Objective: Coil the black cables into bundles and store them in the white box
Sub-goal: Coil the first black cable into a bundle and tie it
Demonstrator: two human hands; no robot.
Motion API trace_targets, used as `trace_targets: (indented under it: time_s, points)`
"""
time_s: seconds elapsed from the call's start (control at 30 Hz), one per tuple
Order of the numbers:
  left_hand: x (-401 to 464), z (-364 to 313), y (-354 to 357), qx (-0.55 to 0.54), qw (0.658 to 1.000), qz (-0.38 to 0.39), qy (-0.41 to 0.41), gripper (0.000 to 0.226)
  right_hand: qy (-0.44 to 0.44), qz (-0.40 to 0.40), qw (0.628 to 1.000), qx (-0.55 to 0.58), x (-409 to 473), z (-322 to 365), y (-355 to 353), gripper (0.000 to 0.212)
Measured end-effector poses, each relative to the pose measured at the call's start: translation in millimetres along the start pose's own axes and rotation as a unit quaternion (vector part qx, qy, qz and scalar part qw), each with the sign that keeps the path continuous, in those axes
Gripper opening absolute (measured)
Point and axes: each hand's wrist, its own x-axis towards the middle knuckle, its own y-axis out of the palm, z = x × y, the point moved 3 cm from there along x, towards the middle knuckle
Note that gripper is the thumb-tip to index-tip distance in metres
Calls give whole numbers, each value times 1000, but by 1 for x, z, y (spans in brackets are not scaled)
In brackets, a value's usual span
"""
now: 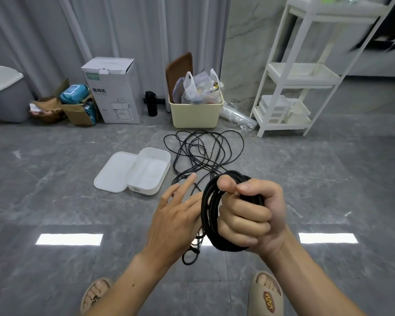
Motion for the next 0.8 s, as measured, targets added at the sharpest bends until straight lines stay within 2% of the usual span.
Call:
trace_targets:
  time_s: [0.17,0.3,0.33,0.43,0.5,0.63,0.8]
  points:
    - [39,0,-38,-27,998,41,-26,45,-5,-6,999,-46,16,31,36,42]
    - [81,-3,-83,-46,998,26,-25,54,-14,6,996,-91,32,67,83,41]
    - [90,-5,-97,-56,998,13,-30,49,-14,11,995,-97,36,75,96,40]
    - [115,-12,-140,-107,991,-71,-41,18,-15,31,993,-116,43,97,135,41]
    - [129,-18,-168,-120,986,-102,-47,21,-22,46,989,-137,48,108,161,43]
    - [155,-22,-213,-120,987,-61,-92,20,-41,62,978,-193,55,125,213,47]
    - [194,-38,-282,-131,985,-61,-93,20,-71,65,965,-245,63,150,283,49]
